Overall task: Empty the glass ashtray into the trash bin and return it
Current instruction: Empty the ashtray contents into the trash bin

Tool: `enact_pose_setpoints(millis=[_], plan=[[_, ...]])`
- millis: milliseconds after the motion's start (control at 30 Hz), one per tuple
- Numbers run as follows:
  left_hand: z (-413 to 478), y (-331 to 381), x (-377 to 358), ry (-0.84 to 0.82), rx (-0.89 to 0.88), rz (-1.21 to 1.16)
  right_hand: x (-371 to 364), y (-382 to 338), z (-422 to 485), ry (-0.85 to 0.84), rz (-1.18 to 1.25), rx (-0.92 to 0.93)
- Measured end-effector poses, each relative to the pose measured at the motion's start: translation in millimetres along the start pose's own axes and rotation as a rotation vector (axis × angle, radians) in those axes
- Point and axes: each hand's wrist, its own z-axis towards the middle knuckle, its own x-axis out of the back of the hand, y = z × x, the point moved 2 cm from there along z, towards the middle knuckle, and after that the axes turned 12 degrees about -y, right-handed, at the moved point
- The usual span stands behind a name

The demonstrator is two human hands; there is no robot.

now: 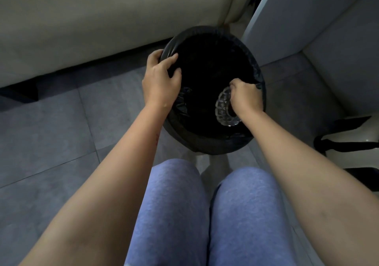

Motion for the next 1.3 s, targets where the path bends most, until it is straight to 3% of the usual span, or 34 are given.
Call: enact_pose_setpoints(millis=[200, 333, 500, 600, 900, 1033, 1133, 1300], plan=[[4.3, -1.2, 2.8, 0.006, 0.031, -0.019, 3.2, -2.8, -0.3, 0.034, -0.069, 0.087], [8.4, -16.2, 6.9, 0.029, 0.094, -0.085, 7.1, -1.1, -1.6, 0.196, 0.250, 0.068], [-8.4, -49.7, 2.8, 0.007, 0.225, -0.228, 3.2, -4.4, -4.2, 0.154, 0.637, 0.046], [-20.0, -59.7, -3.7, 0.000, 0.252, -0.262, 5.7, -3.7, -4.5, 0.154, 0.752, 0.045], [-18.9, -52.8, -2.0, -0.074, 0.215, -0.034, 5.4, -7.0, -8.5, 0.149, 1.019, -0.013], [-18.3, -25.5, -4.1, 0.054, 0.033, 0.209, 2.8, -8.1, -9.9, 0.161, 1.113, -0.029], [-8.4, 8.8, -22.2, -0.006, -0.092, -0.057, 0.4, -11.2, -11.8, 0.172, 1.181, -0.048], [-20.8, 43.0, -68.3, -0.309, 0.207, -0.779, -6.0, -17.9, -11.4, 0.162, 1.392, -0.102]])
